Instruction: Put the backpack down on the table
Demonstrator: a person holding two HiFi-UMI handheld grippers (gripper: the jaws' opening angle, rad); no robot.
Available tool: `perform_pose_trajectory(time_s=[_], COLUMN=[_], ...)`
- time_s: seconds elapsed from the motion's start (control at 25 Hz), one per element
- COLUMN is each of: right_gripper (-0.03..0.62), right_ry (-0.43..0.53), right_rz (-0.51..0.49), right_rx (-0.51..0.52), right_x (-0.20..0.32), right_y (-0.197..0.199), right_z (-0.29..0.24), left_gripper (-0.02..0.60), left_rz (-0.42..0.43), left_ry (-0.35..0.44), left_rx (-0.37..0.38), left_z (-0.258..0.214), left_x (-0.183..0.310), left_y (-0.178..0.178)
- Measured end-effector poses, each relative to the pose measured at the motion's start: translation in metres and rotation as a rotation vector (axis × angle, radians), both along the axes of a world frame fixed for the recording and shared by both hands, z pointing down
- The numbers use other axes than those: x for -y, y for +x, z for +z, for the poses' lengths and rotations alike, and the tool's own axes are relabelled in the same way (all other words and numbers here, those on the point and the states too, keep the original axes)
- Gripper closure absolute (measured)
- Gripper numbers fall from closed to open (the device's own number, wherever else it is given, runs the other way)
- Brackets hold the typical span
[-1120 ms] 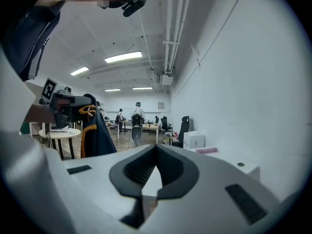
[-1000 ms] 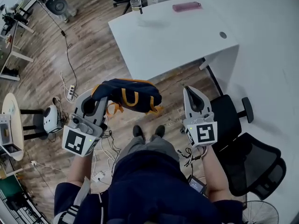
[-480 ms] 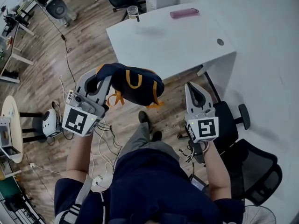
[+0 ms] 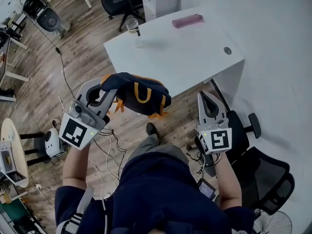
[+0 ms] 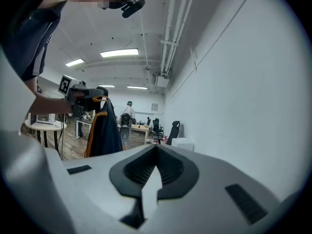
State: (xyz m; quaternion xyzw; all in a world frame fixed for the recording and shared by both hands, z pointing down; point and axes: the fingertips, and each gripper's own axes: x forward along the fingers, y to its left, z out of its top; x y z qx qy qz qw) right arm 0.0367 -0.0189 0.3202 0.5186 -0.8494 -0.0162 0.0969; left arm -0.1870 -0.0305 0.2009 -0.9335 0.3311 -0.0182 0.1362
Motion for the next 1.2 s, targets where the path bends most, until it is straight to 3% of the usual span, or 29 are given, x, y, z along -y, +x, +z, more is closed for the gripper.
perform_pose_trajectory(time_s=[0.28,0.68,0.92,1.0,1.2], right_gripper=[0.595,0.595,0.595,0.595,0.595], right_ry=[-0.024,-0.047,-0.071,-0.077,-0.092], right_rz=[0.035,-0.013,-0.018,-0.016,-0.008], right_rx=[-0.003,0.008,0.012,0.015,0.022], right_x=[0.021,0.059,0.069,0.072,0.081], right_y=[0.007,0.022,0.030,0.034,0.042], right_z=[0.008,0.012,0.021,0.024,0.030], left_gripper=[0.578,0.578,0.578,0.578,0.578], left_rz=[0.107,0.104,0.141,0.129,0.128], left_ry=[0.004,-0.053,-0.101,-0.129,-0.103], left_rx=[0.040,0.073,0.155,0.133,0.164], left_z=[-0.001,0.030,0.071,0.080,0.084], left_x=[0.031,0.079,0.093,0.103,0.122], left_y=[0.007,0.032,0.050,0.051,0.057])
